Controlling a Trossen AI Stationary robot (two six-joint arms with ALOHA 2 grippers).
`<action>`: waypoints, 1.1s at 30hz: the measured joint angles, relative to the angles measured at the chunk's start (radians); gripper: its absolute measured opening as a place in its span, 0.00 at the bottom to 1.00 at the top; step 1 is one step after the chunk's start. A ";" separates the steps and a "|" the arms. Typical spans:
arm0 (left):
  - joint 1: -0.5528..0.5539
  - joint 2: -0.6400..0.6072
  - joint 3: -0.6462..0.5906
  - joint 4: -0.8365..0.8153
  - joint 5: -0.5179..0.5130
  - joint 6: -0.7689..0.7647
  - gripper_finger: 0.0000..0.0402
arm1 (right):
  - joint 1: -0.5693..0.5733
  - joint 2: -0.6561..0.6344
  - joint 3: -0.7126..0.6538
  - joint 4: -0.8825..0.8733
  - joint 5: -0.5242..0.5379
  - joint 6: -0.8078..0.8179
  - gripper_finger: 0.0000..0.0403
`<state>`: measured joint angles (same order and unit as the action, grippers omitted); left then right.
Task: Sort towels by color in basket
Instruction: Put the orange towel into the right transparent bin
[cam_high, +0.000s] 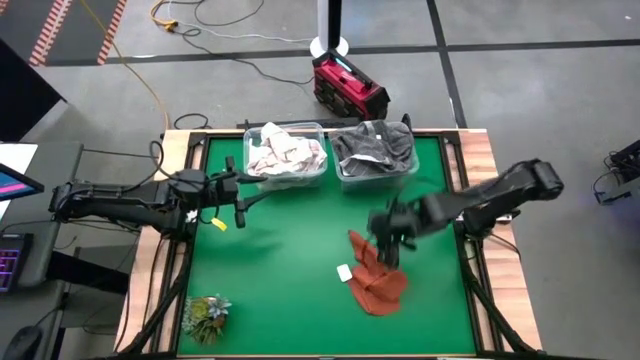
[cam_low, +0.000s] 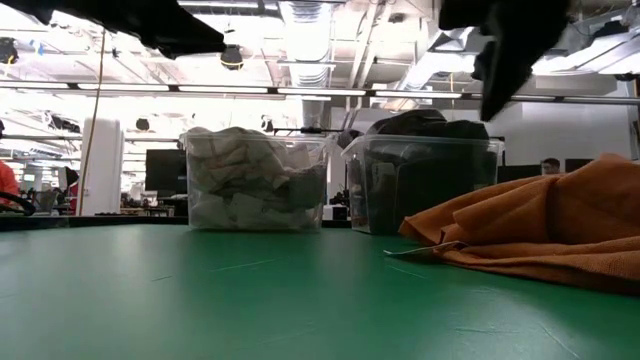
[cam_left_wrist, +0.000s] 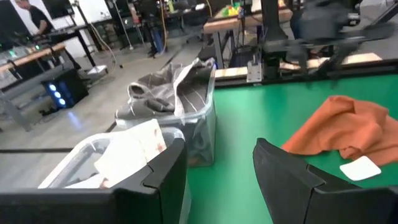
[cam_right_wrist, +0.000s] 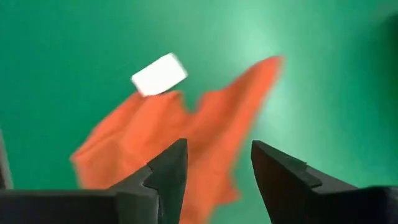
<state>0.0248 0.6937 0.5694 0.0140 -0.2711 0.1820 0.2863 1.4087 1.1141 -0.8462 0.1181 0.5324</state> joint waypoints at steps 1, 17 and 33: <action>0.000 0.000 0.000 -0.008 0.000 -0.004 0.43 | 0.038 0.024 0.000 0.014 0.000 0.038 0.52; 0.000 0.000 0.000 -0.023 -0.001 0.023 0.43 | 0.274 0.353 0.000 0.100 -0.058 0.106 0.64; 0.000 -0.001 0.000 0.000 -0.001 0.043 0.43 | 0.164 0.305 0.052 0.037 0.041 -0.020 0.08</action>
<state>0.0249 0.6930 0.5694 0.0139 -0.2726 0.2245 0.4504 1.7134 1.1658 -0.8090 0.1592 0.5127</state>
